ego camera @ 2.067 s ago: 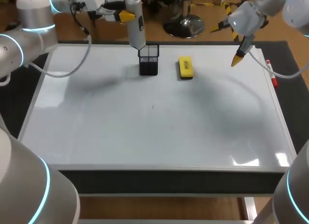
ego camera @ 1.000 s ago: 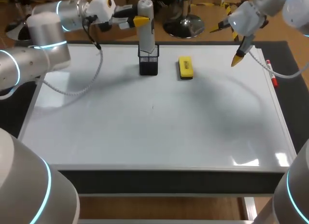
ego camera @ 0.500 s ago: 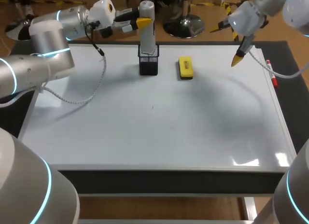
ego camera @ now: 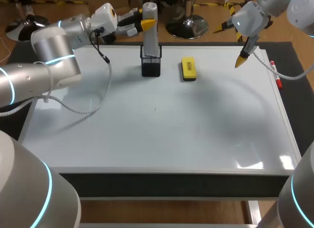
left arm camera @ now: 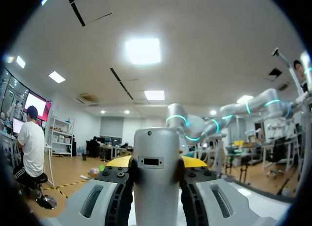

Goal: Pick up the inspection probe, press it on each red-marked spot on the whiteboard one by one, put down the probe, pick up the eraser, and wipe off all the red marks.

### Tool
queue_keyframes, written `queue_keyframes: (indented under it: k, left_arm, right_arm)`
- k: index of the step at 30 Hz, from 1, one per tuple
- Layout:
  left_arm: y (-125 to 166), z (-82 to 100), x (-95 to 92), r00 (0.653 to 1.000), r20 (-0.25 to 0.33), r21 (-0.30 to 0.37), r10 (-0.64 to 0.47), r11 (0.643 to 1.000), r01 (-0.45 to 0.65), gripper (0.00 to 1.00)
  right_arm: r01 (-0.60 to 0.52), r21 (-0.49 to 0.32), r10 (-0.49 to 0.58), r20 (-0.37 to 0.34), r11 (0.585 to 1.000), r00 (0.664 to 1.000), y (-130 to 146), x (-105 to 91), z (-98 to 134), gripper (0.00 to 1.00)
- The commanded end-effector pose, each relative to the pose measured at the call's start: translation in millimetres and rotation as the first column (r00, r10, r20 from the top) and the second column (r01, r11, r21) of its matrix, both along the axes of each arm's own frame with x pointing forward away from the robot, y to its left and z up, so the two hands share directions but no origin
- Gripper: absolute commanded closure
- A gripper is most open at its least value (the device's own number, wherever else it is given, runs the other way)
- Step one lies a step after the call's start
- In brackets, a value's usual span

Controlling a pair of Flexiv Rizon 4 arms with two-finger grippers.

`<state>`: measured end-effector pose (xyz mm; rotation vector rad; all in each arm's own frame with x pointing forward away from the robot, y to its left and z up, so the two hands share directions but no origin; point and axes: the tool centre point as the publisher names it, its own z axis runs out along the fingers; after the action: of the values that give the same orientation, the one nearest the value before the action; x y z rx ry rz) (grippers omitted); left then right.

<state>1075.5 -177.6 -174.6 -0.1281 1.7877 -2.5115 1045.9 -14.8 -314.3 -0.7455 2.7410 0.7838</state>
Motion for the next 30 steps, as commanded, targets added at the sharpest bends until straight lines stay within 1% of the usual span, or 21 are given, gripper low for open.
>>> queue_keyframes:
  k: [1, 12, 16, 18, 27, 30]
  left_arm:
    - [-1.8, -1.4, -3.1, 0.994, -0.035, 0.003, 0.1, 0.995, -0.1, 1.0]
    - [-5.6, -11.9, 2.8, 0.995, -0.038, 0.016, 0.089, 0.996, -0.089, 1.0]
    - [-4.1, -17.1, 5.3, 0.996, -0.039, 0.01, 0.079, 0.997, -0.078, 1.0]
    - [-4.2, -18.9, 6.0, 0.998, -0.026, 0.009, 0.058, 0.998, -0.058, 1.0]
    - [-1.6, -26.8, 7.4, 1.0, -0.003, -0.001, -0.01, 1.0, 0.01, 1.0]
    - [0.1, -29.9, 6.2, 0.999, 0.016, -0.004, -0.027, 1.0, 0.028, 1.0]
  right_arm:
    - [-0.002, -0.004, 0.002, -0.002, 1.0, 1.0, -0.2, 0.7, 0.3, 0.0]
    - [-0.002, -0.004, 0.002, -0.002, 1.0, 1.0, -0.2, 0.7, 0.3, 0.0]
    - [-0.002, -0.004, 0.002, -0.002, 1.0, 1.0, -0.2, 0.7, 0.3, 0.0]
    - [-0.002, -0.004, 0.002, -0.002, 1.0, 1.0, -0.2, 0.7, 0.3, 0.0]
    - [-0.002, -0.004, 0.002, -0.002, 1.0, 1.0, -0.2, 0.7, 0.3, 0.0]
    - [-0.002, -0.004, 0.002, -0.002, 1.0, 1.0, -0.2, 0.7, 0.3, 0.0]
